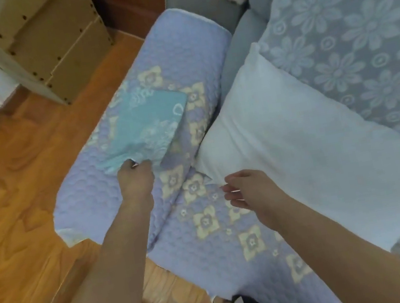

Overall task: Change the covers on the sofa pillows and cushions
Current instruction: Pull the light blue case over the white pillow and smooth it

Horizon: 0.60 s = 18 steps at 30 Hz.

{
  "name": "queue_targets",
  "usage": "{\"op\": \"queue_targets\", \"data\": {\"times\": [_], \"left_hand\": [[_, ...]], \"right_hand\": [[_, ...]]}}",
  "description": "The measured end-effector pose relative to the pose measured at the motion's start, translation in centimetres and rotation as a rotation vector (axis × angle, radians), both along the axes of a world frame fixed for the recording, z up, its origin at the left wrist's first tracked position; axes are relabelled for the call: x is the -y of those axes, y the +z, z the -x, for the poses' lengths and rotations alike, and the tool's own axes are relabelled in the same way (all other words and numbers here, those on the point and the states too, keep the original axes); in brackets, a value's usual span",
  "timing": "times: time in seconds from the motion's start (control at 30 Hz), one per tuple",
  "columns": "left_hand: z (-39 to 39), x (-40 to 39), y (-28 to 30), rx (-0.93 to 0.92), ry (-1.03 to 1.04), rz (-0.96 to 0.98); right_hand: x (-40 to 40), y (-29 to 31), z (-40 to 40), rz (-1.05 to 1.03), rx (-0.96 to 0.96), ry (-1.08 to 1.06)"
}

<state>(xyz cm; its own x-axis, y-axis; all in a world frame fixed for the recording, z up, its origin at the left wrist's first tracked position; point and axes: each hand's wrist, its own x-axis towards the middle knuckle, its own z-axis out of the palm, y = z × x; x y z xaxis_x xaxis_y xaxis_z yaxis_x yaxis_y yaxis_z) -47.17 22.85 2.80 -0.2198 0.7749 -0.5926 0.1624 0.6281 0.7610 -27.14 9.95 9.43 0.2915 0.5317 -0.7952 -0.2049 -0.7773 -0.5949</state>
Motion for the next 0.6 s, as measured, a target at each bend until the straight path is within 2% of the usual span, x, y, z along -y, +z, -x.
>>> {"op": "queue_targets", "data": {"times": [0.07, 0.17, 0.23, 0.3, 0.43, 0.5, 0.6], "left_hand": [[-2.9, 4.3, 7.4, -0.098, -0.287, -0.275], [-7.0, 11.7, 17.7, 0.116, -0.567, -0.454], [-10.1, 16.0, 22.0, 0.273, -0.721, -0.456], [-13.5, 20.0, 25.1, 0.352, -0.908, -0.461], [-19.7, 28.3, 28.3, 0.536, -1.111, -0.294], [-23.2, 33.1, 28.7, 0.524, -1.152, -0.237], [-29.1, 41.1, 28.4, 0.398, -1.172, -0.210]], "right_hand": [[1.5, 4.6, -1.1, -0.122, 0.054, 0.038], [5.2, 13.4, -3.2, -0.338, 0.081, 0.088], [8.7, 18.4, -5.6, -0.376, 0.056, 0.131], [13.0, 22.3, -8.6, -0.330, 0.053, 0.177], [23.8, 26.3, -15.2, -0.310, 0.051, 0.171], [29.2, 26.7, -17.9, -0.315, 0.096, 0.140], [37.3, 25.3, -22.0, -0.311, 0.125, 0.095]]}}
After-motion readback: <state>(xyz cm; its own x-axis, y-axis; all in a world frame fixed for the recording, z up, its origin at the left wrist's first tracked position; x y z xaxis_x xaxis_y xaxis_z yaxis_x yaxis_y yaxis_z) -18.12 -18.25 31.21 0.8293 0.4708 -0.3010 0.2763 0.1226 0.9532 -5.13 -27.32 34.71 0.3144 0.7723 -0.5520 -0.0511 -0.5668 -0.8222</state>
